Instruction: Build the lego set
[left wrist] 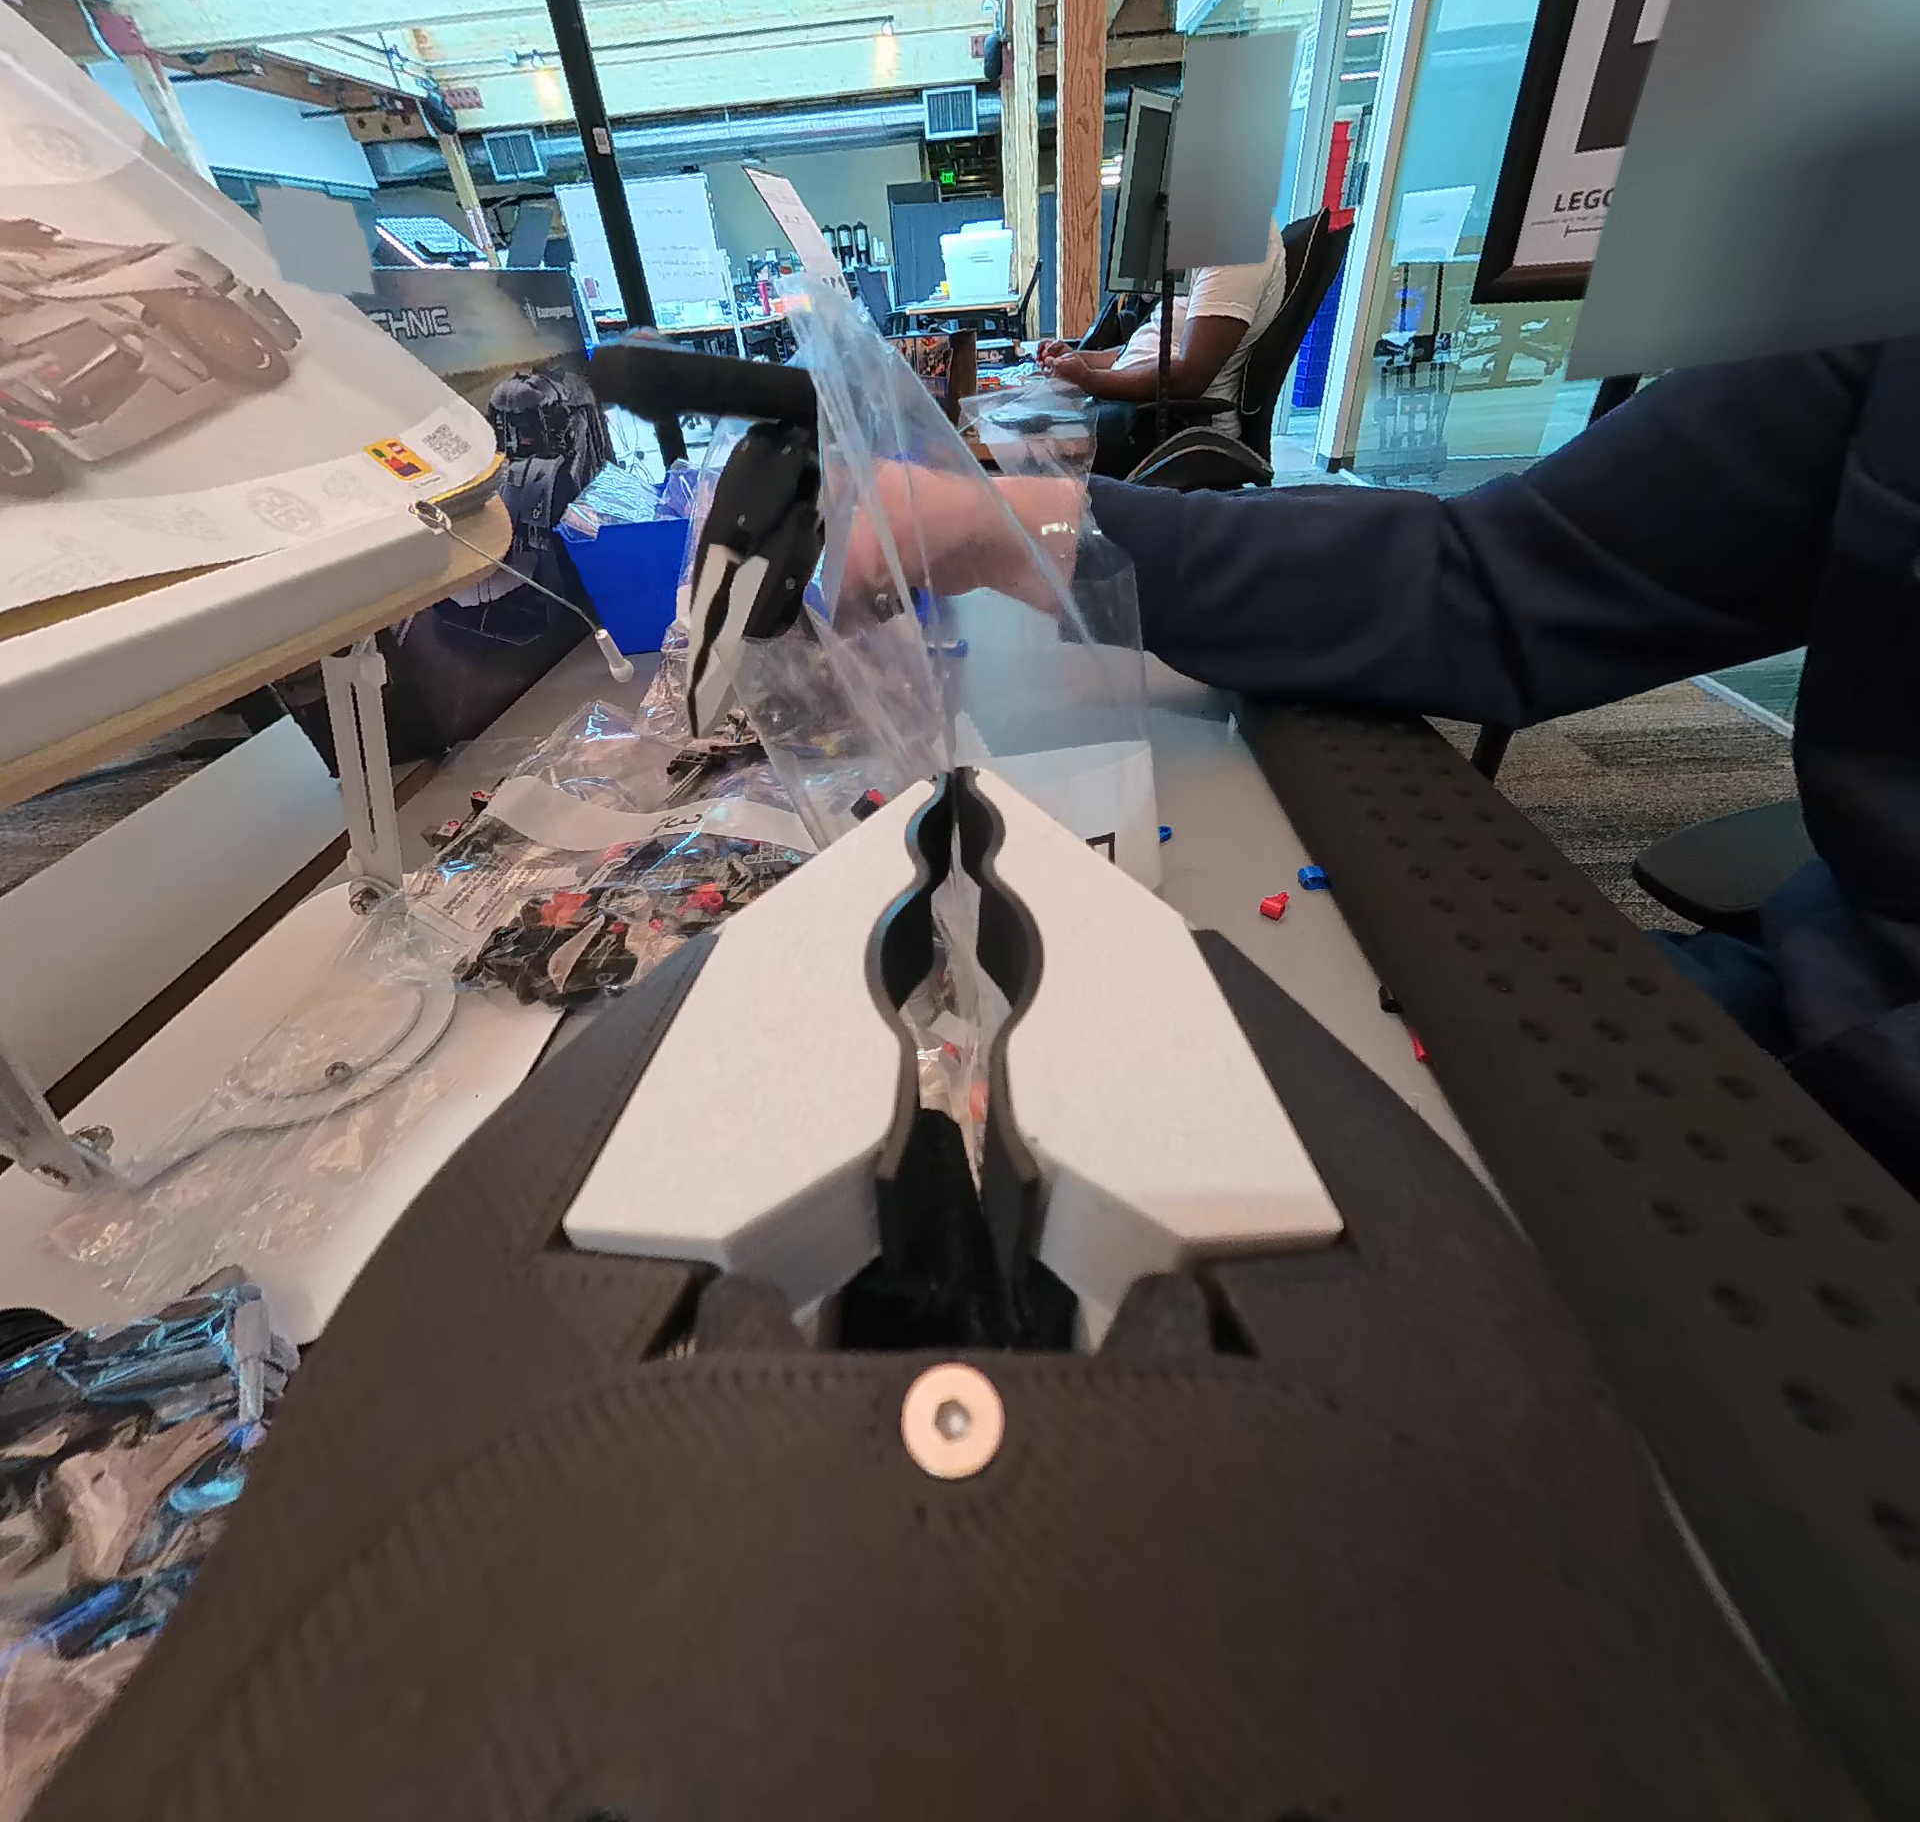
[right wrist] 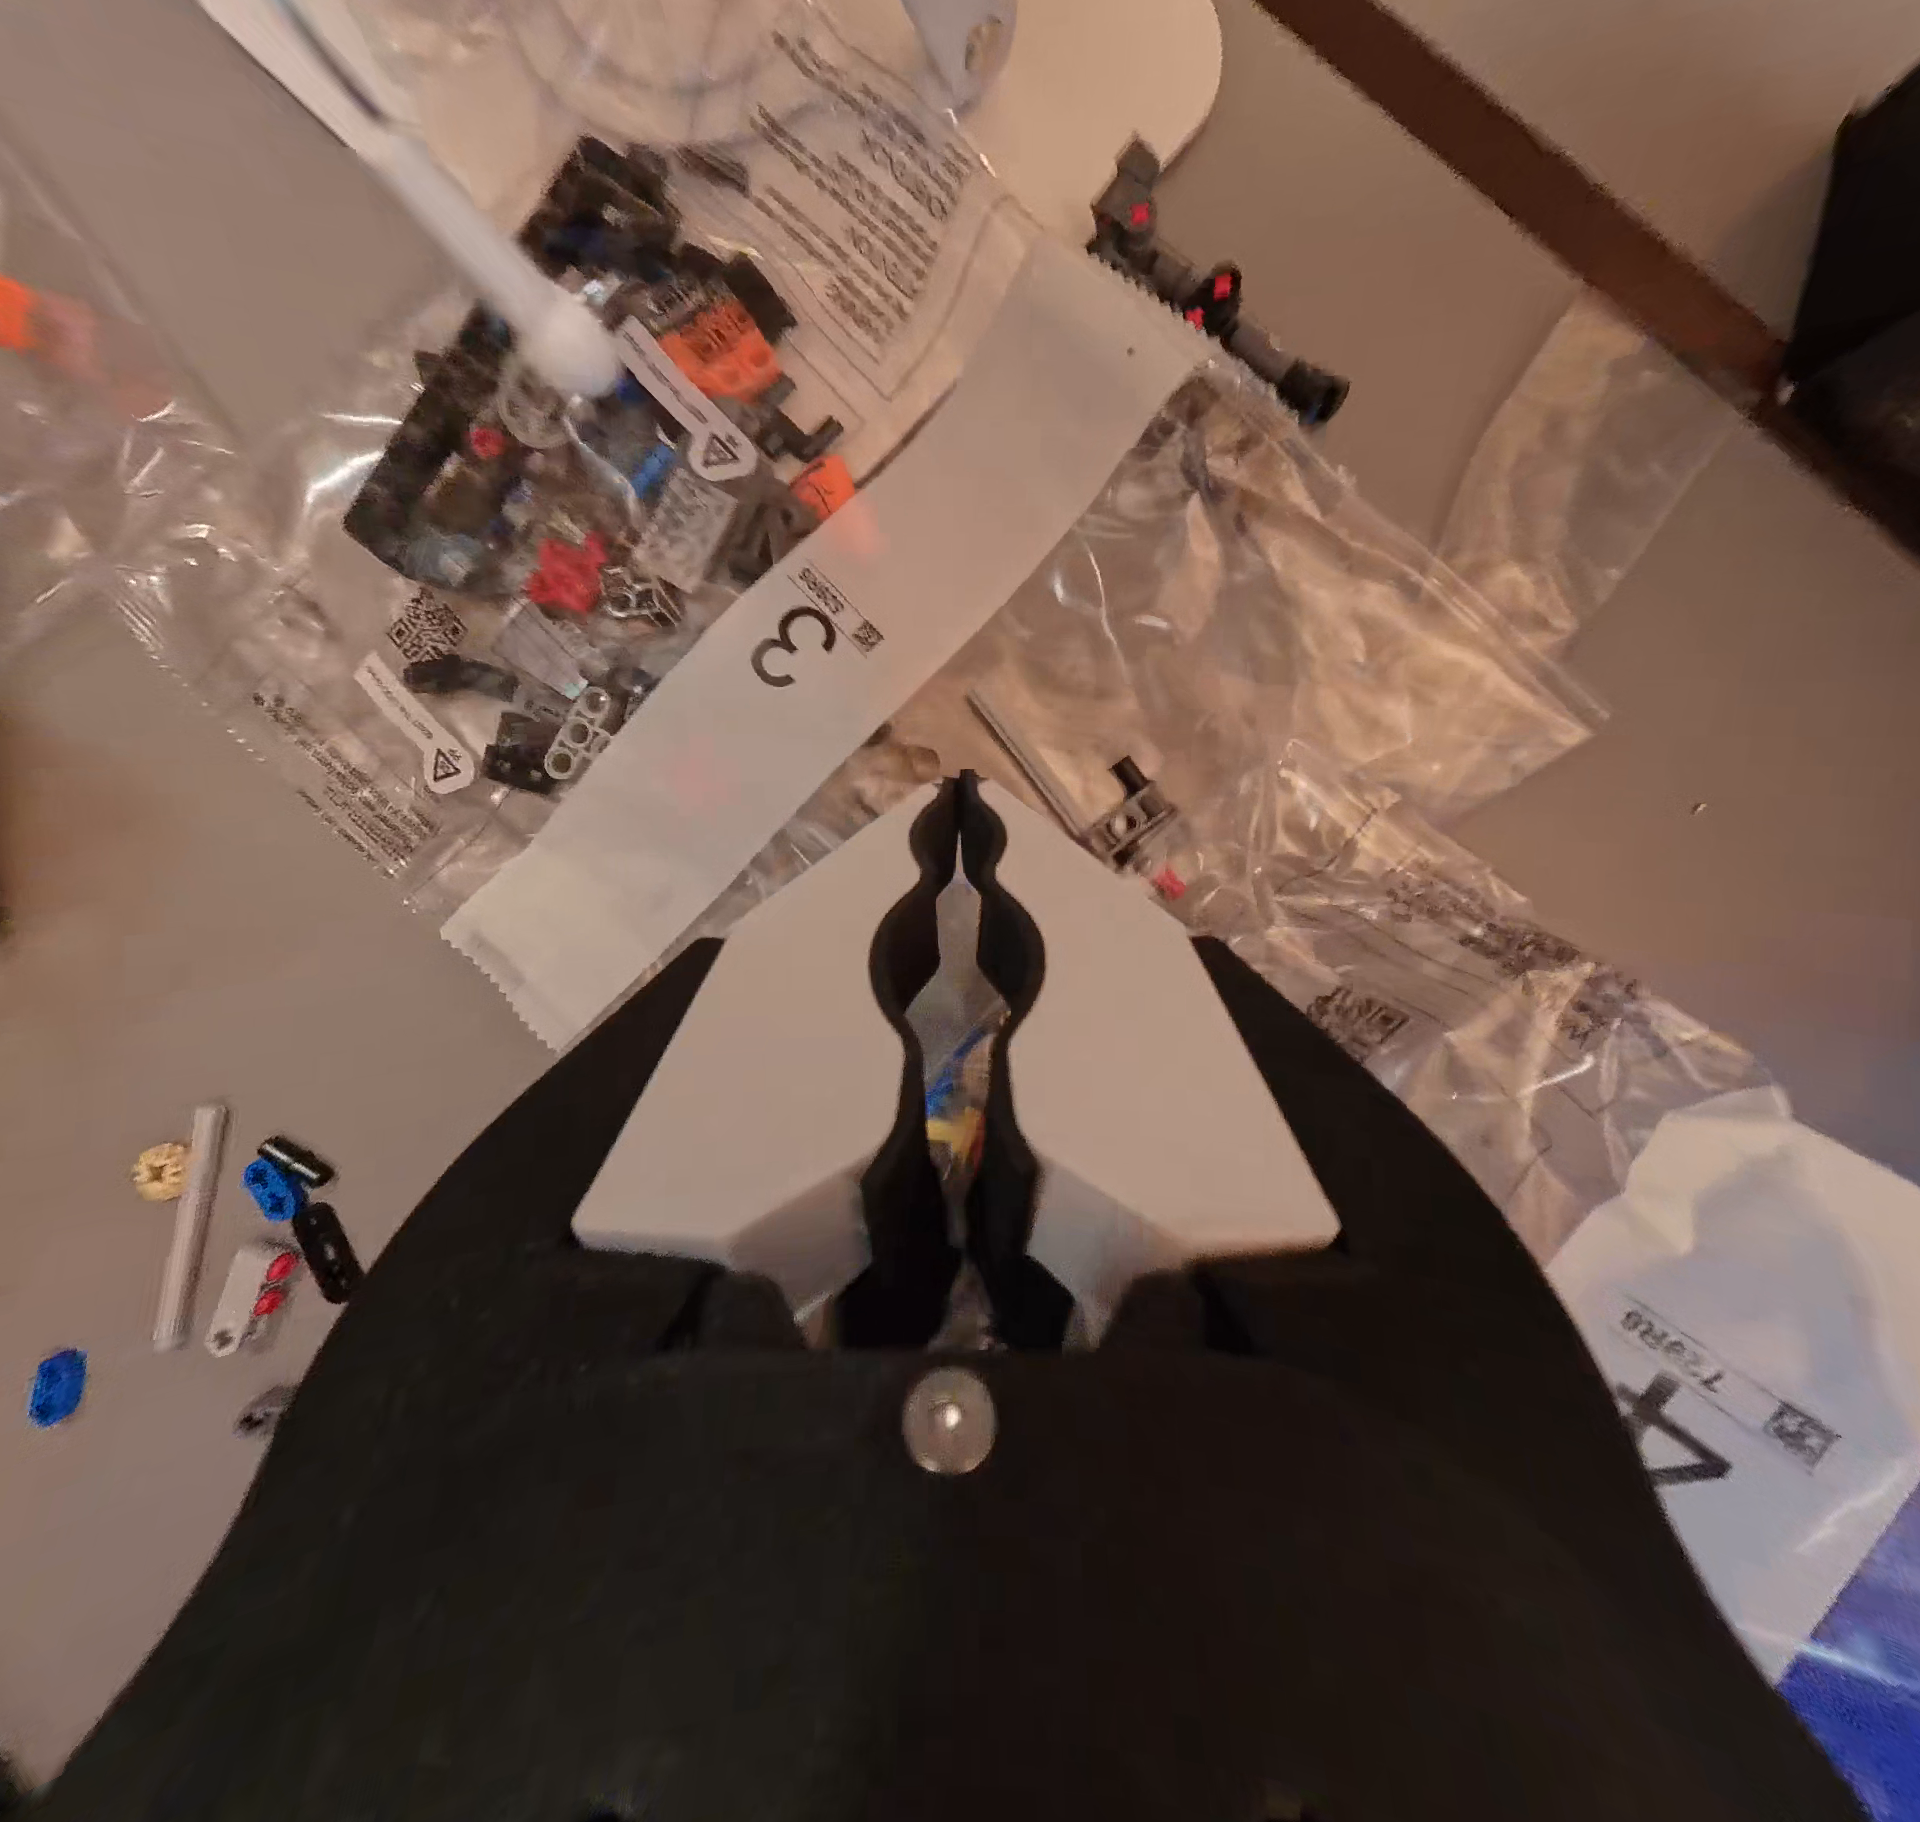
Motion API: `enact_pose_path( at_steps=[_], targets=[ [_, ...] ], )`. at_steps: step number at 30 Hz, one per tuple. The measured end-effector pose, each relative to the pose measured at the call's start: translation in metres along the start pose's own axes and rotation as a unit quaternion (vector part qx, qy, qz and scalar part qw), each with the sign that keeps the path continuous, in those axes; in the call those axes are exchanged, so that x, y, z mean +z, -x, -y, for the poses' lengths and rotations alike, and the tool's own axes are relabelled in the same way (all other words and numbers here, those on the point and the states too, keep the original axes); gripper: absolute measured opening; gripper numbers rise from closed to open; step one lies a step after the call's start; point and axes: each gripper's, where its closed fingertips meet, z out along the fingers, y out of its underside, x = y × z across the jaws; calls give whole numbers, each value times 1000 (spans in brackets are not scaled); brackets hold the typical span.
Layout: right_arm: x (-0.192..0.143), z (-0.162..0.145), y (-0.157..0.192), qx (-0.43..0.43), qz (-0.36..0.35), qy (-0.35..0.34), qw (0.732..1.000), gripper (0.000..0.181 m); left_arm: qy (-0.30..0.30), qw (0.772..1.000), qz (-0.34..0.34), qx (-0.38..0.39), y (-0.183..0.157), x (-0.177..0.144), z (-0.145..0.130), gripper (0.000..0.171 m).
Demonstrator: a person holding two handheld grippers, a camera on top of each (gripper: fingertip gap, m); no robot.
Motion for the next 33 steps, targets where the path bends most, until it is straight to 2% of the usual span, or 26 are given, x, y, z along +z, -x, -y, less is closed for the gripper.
enact_pose_path(
  at_steps=[1,4,7,8,9,13,19,22,26,29,33],
  targets=[
    [-1,3,-1,-20,-13,-6,1000,0,0,1000,0,0,0,0,0,0],
    [13,-1,-11,-43,-55,27,997,23,0,1000,0,-1,0,0,0,0],
    [34,-13,-16,-44,-63,66,995,17,0,1000,1,-1,1,-1,-1,0],
    [37,-10,-16,-39,-59,55,996,6,0,1000,1,-1,1,-1,-1,0],
    [38,-10,-14,-31,-48,54,997,4,0,1000,0,-1,1,0,-1,0],
    [30,-16,-7,0,-5,53,999,1,1,1000,0,-1,0,0,-1,0],
    [-9,2,17,26,68,-23,997,1,0,1000,0,-1,1,0,-1,0],
    [-43,26,51,25,130,-88,987,1,0,1000,0,-1,0,0,-1,0],
    [-91,65,119,-23,208,-178,962,1,-3,1000,-2,-1,0,0,0,0],
    [-123,96,174,-48,273,-251,928,2,-6,1000,-3,-2,0,0,0,0],
    [-148,127,231,-63,346,-325,877,2,-8,1000,-4,-3,0,0,1,0]
  ],
)
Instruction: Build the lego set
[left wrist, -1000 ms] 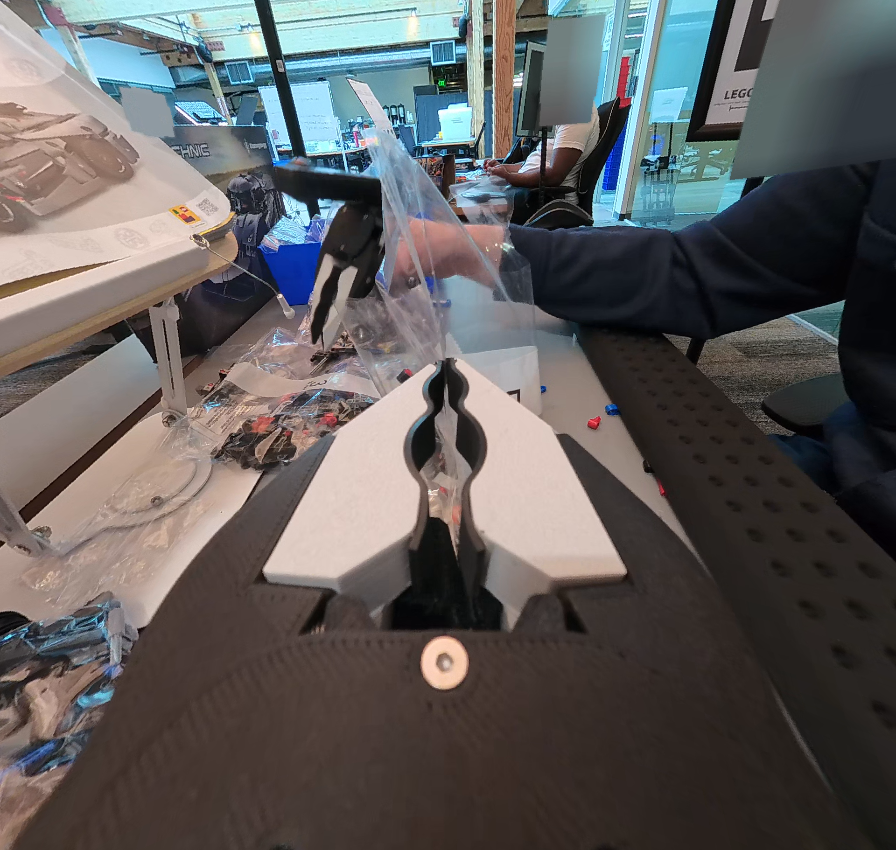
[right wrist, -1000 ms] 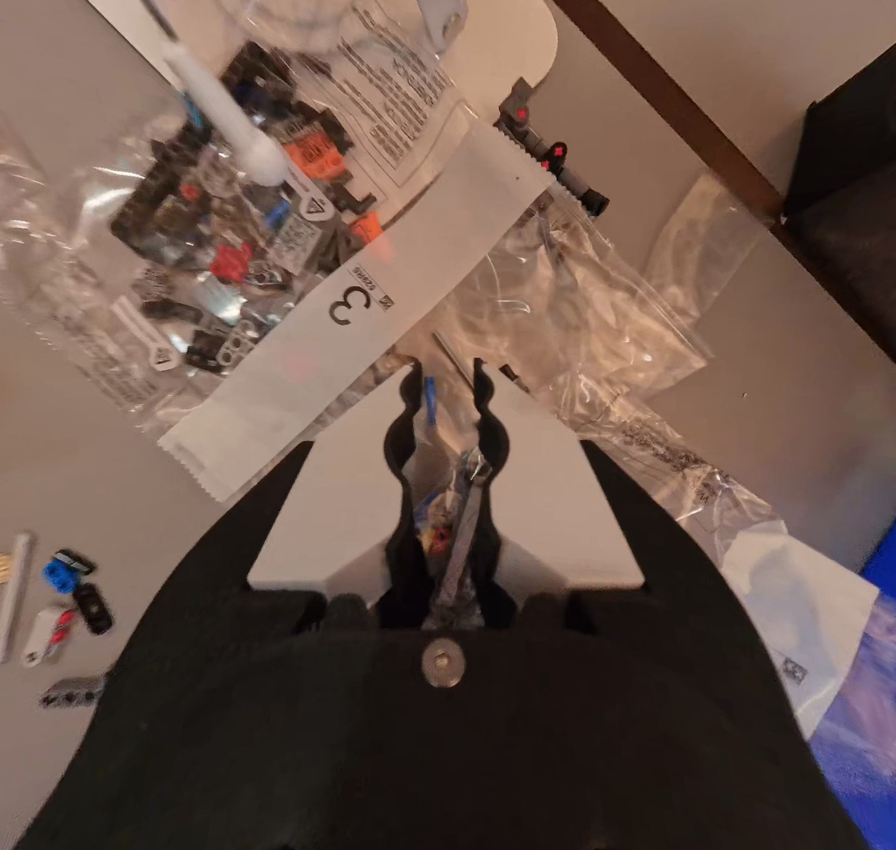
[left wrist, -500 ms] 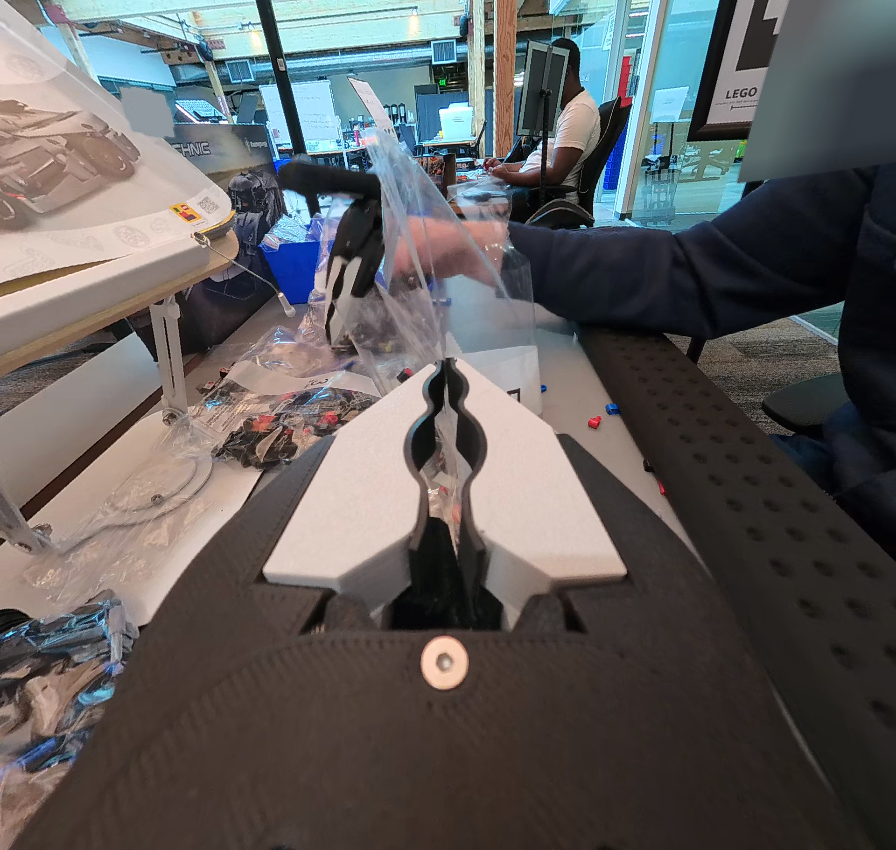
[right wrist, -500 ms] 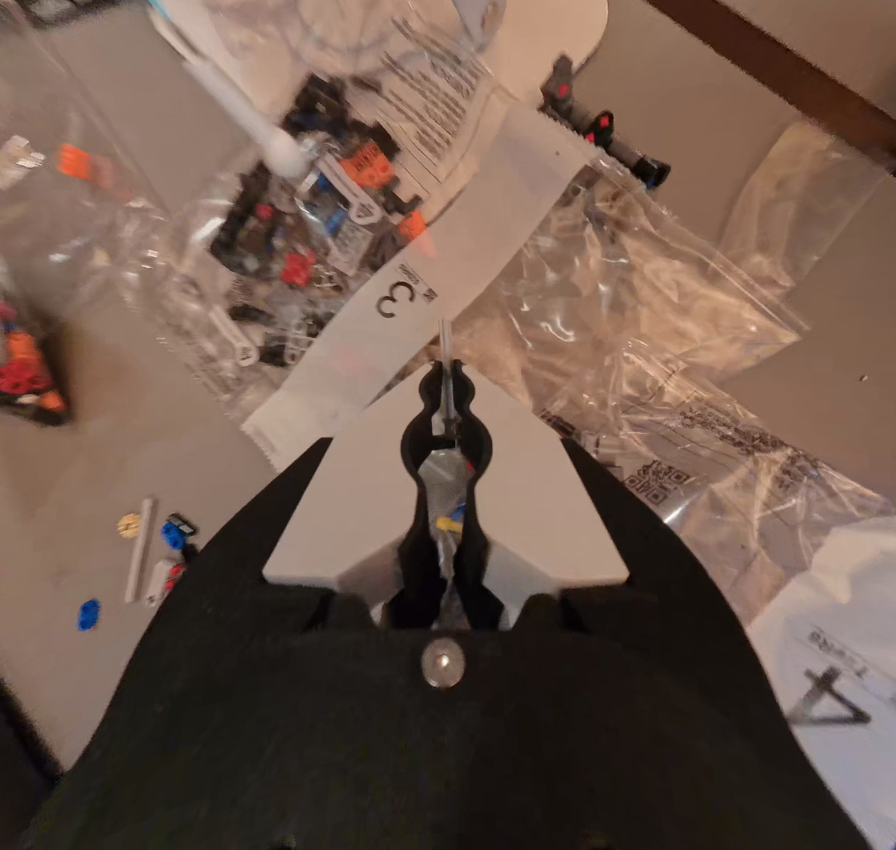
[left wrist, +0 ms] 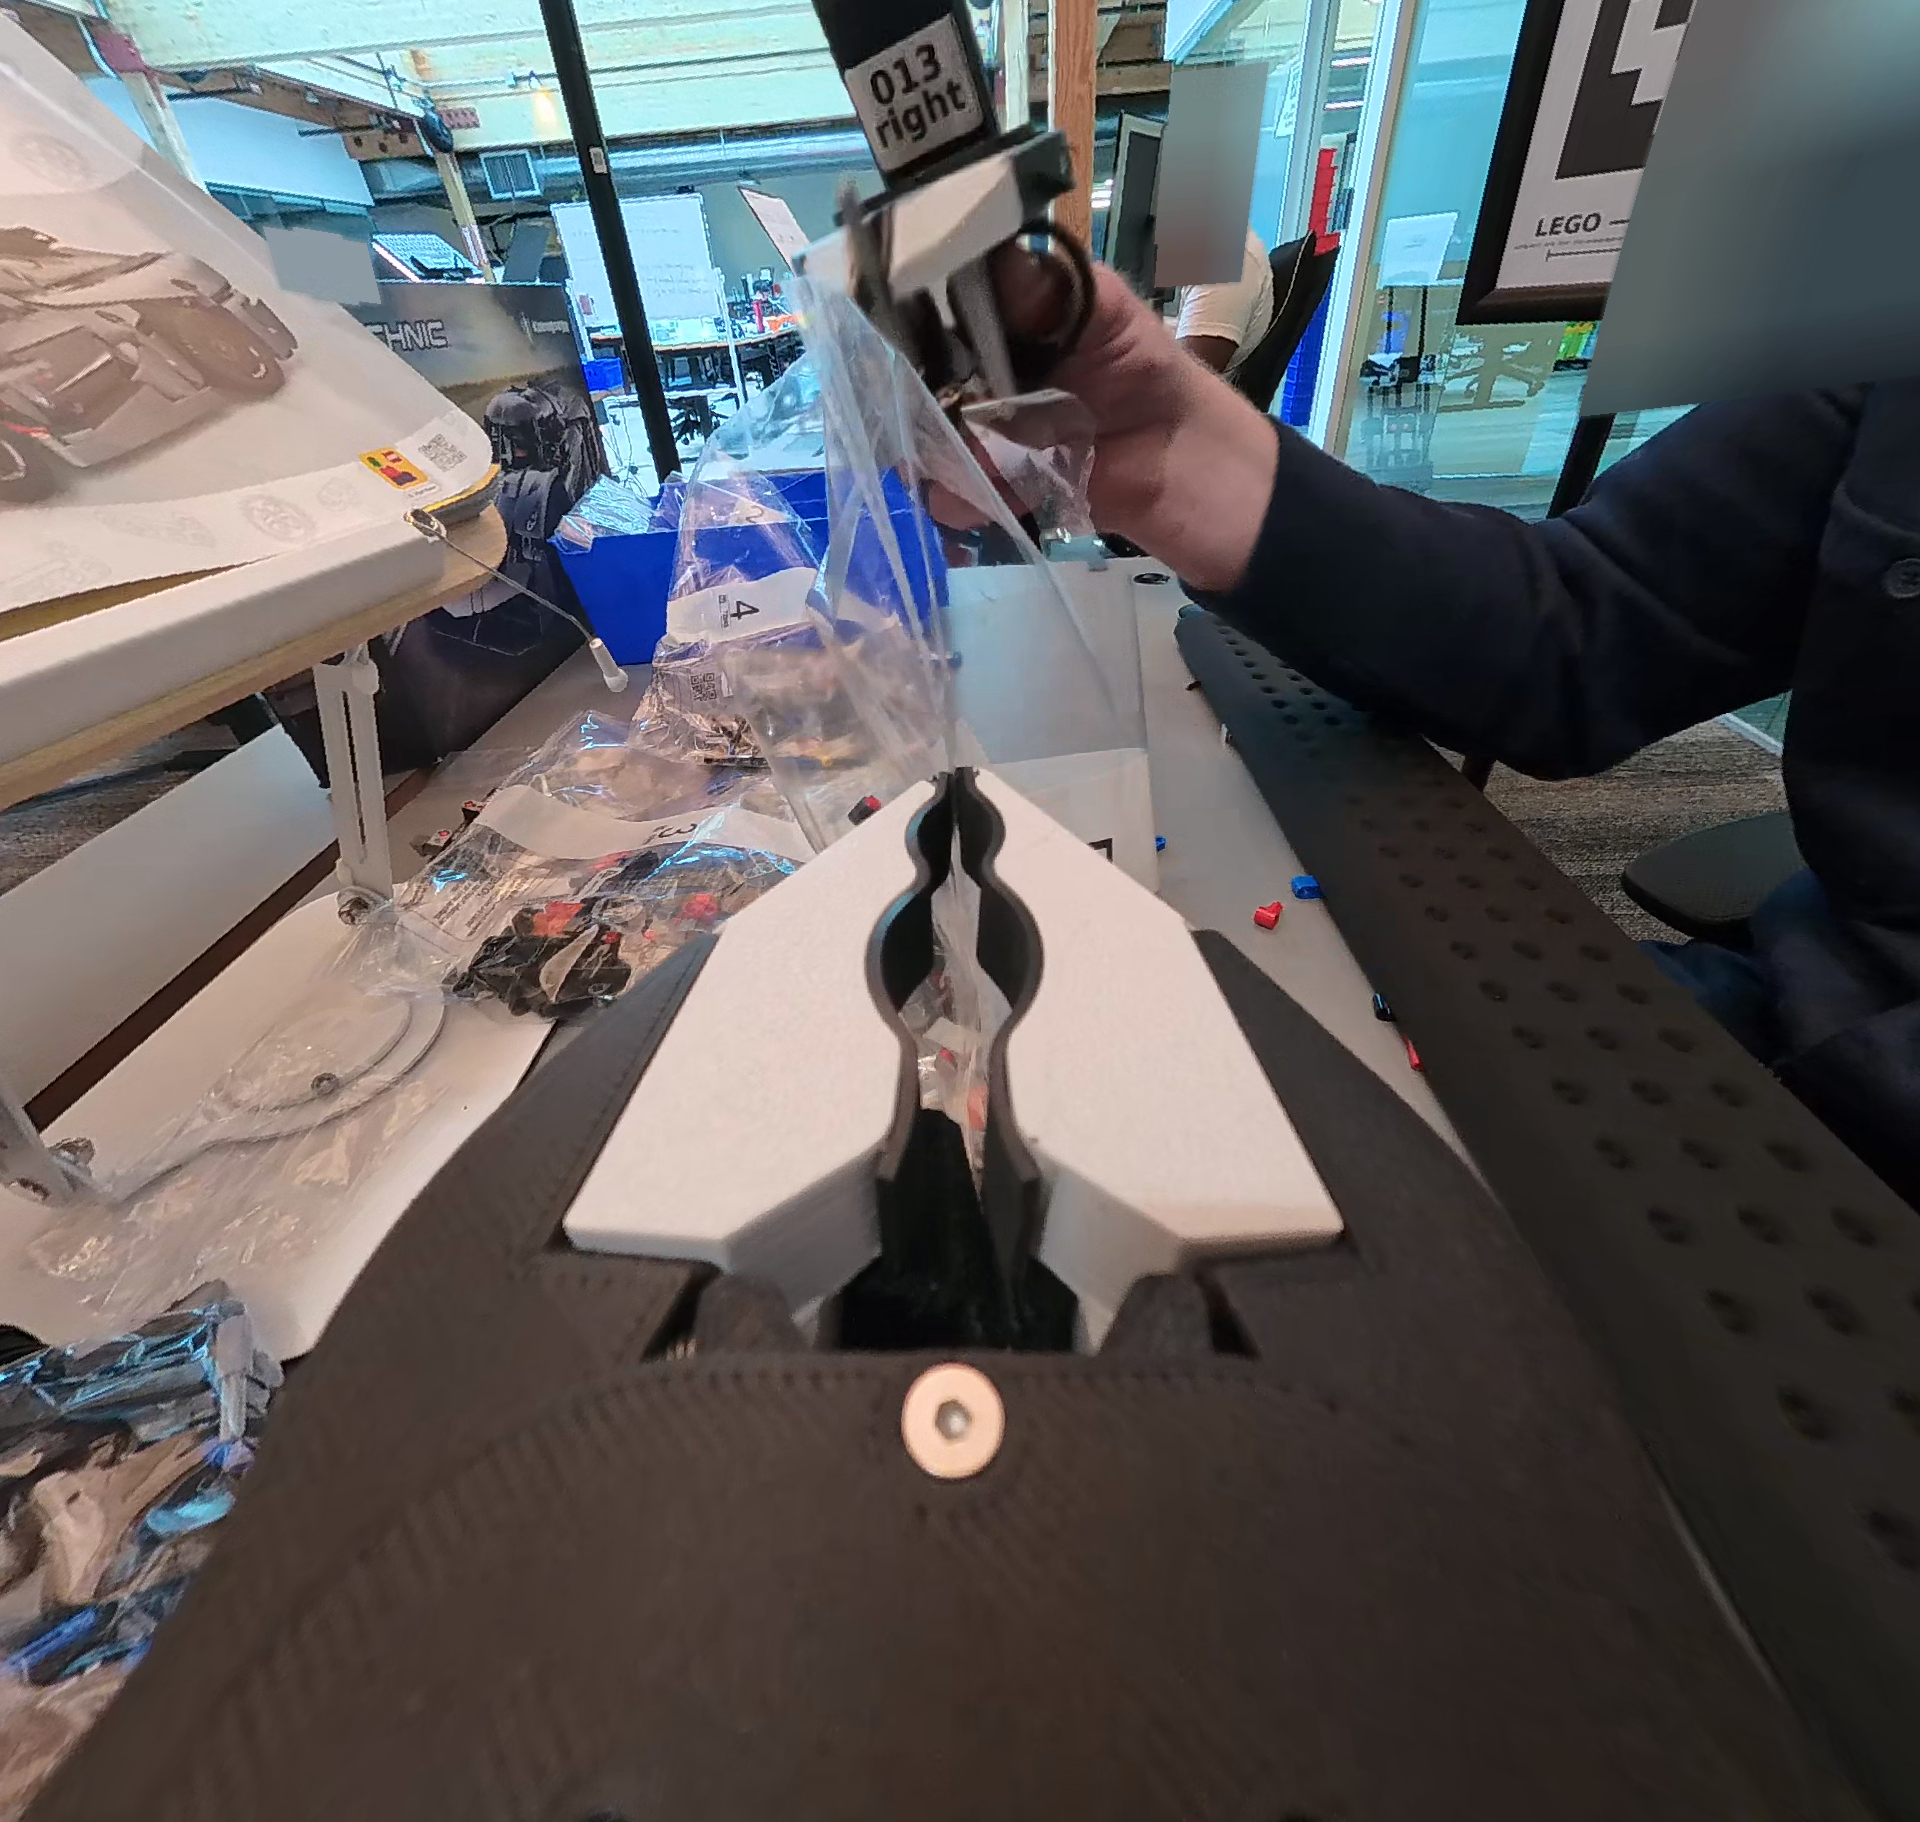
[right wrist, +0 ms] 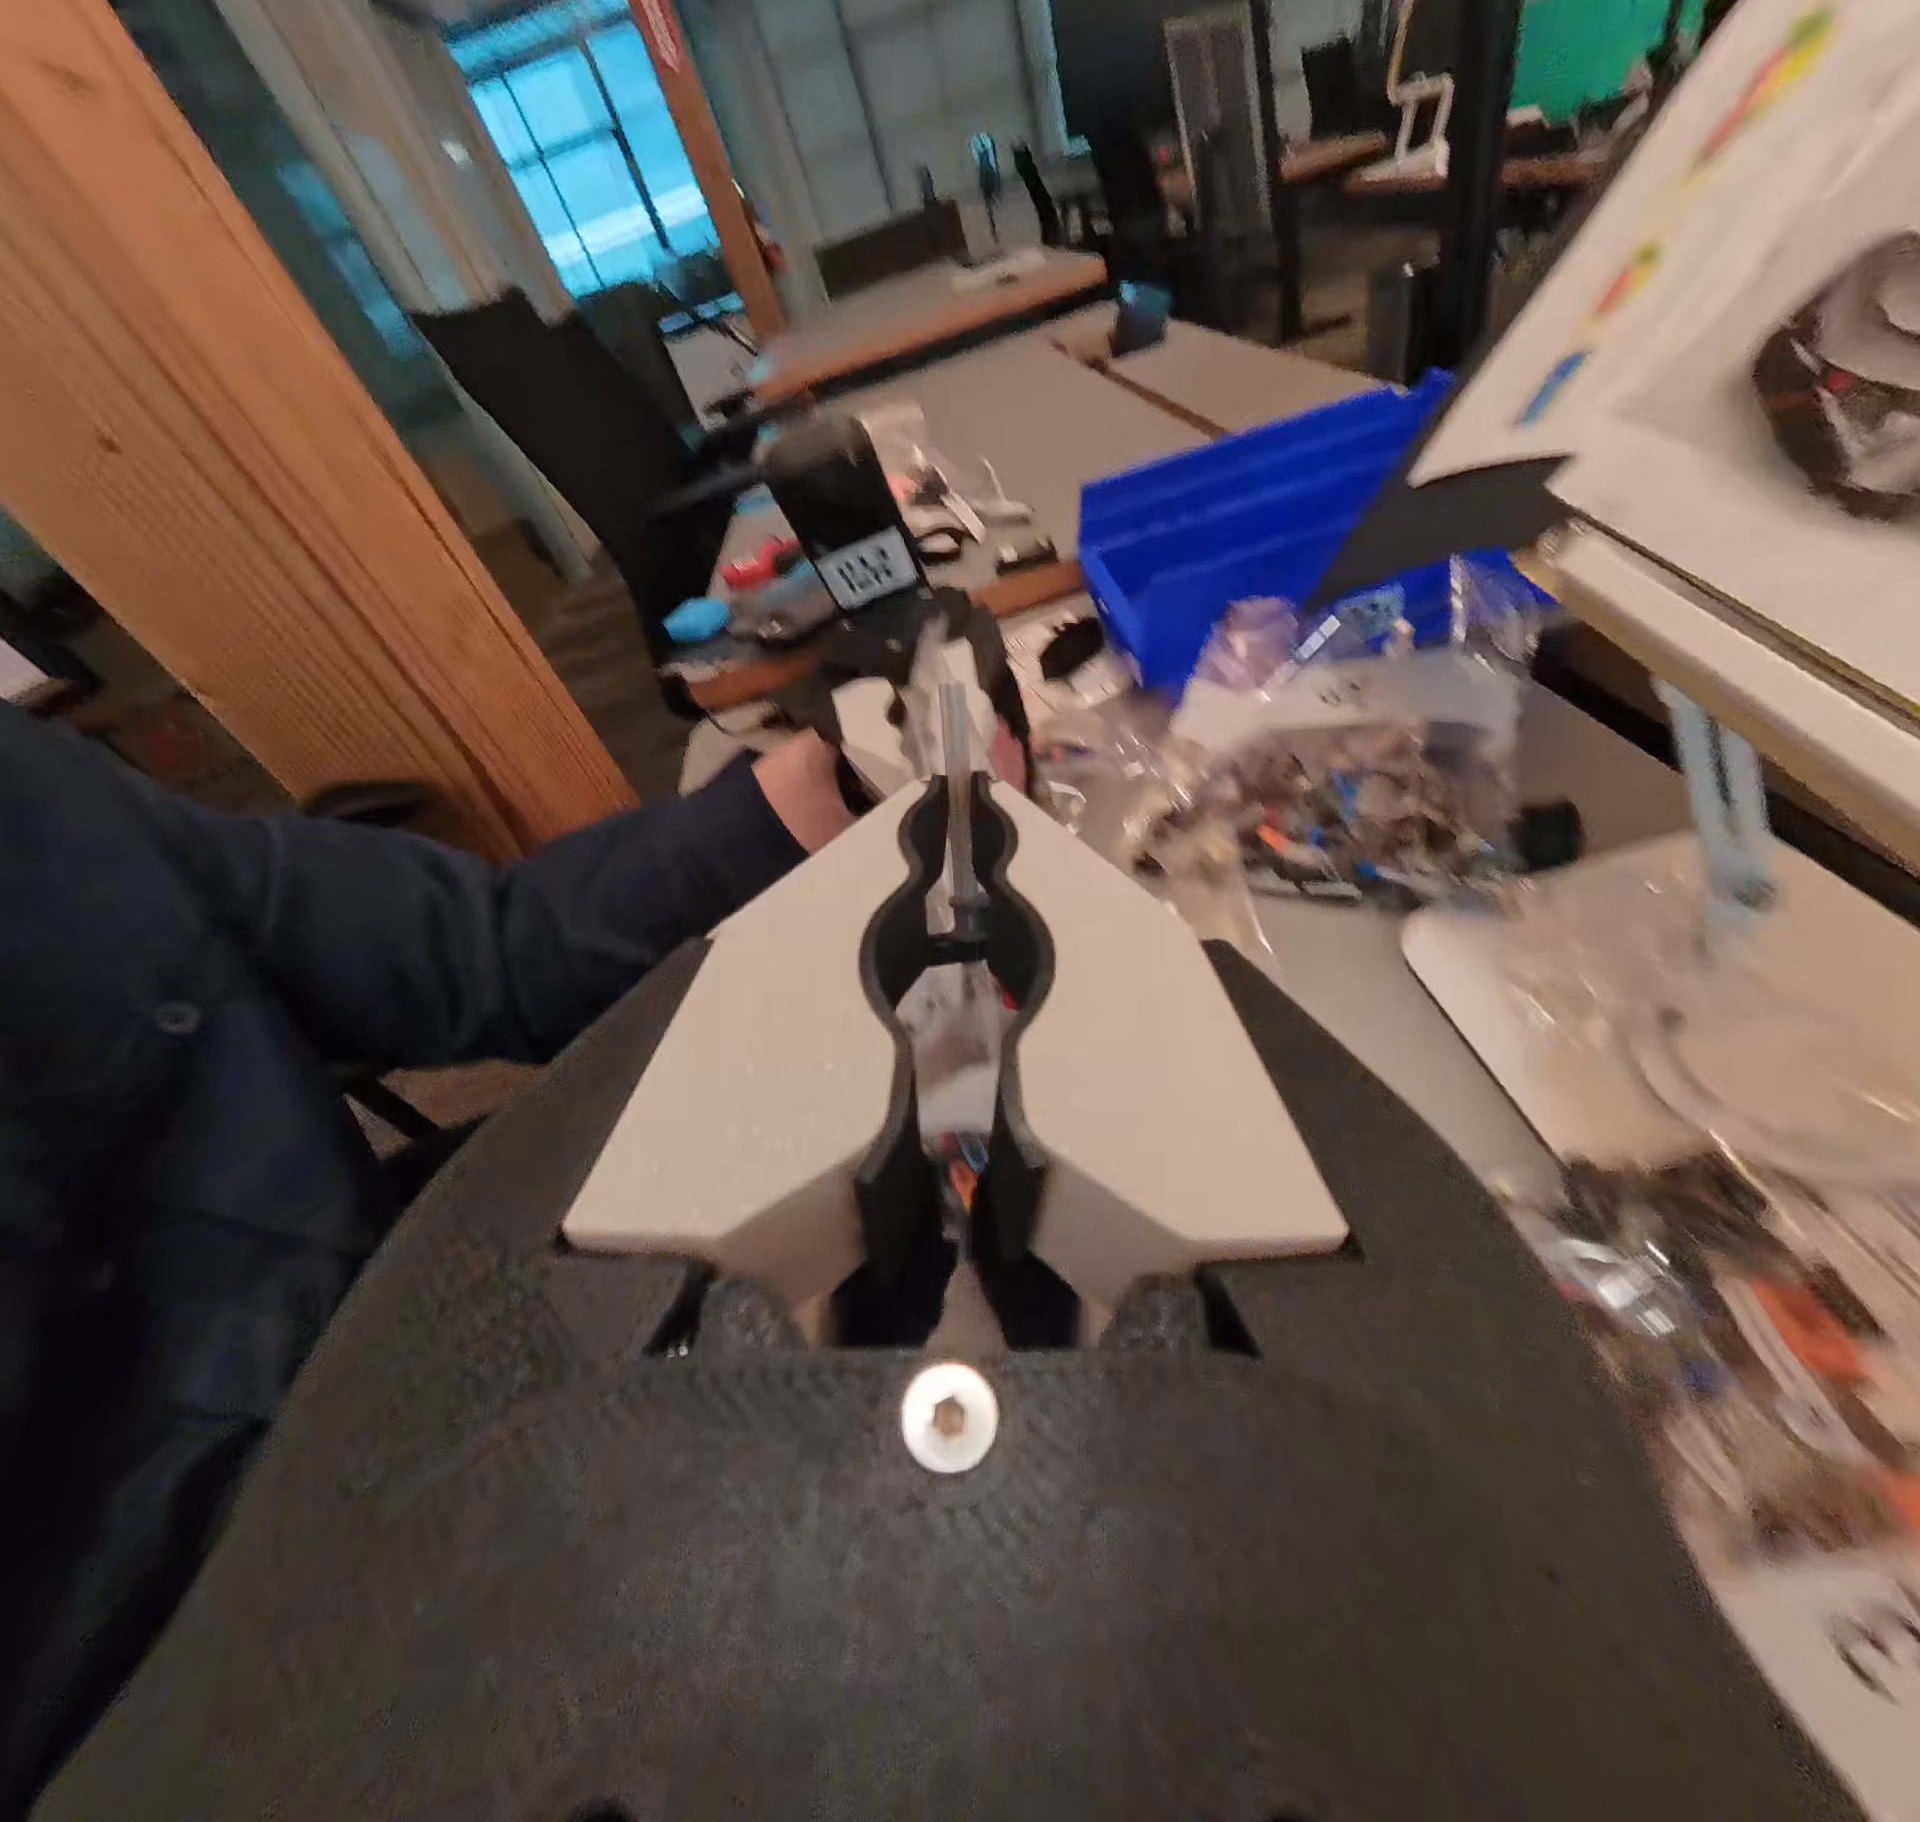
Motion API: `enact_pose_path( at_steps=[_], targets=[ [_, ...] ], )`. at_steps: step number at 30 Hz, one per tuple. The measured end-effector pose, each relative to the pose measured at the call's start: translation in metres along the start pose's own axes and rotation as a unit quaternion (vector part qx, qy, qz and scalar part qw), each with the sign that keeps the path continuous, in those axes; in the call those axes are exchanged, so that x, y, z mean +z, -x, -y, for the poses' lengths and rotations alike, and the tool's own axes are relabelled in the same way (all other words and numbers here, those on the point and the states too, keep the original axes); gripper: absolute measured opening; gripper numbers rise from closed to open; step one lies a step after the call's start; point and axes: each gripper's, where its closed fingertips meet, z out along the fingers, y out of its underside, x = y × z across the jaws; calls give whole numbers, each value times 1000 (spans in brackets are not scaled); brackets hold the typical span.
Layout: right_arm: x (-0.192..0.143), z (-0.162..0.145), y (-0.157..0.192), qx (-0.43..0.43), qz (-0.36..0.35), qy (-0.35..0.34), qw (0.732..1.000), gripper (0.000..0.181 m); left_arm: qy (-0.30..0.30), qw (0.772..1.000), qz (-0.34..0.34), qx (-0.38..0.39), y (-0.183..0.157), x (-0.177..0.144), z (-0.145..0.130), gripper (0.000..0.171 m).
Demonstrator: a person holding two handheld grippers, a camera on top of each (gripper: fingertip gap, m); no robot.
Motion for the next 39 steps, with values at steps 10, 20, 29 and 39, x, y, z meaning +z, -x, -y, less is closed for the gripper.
enact_pose_path(
  at_steps=[10,20,29,39],
  targets=[
    [47,-28,-3,70,37,-37,996,2,-3,1000,3,-3,3,-1,-2,0],
    [32,-65,-4,97,35,-7,995,1,-10,1000,12,-6,6,-6,0,0],
    [43,-88,-2,4,-29,133,991,20,-5,1000,6,-5,4,-2,-2,0],
    [3,-101,-42,30,-137,171,975,37,-6,1000,6,-1,4,-3,0,0]
  ],
)
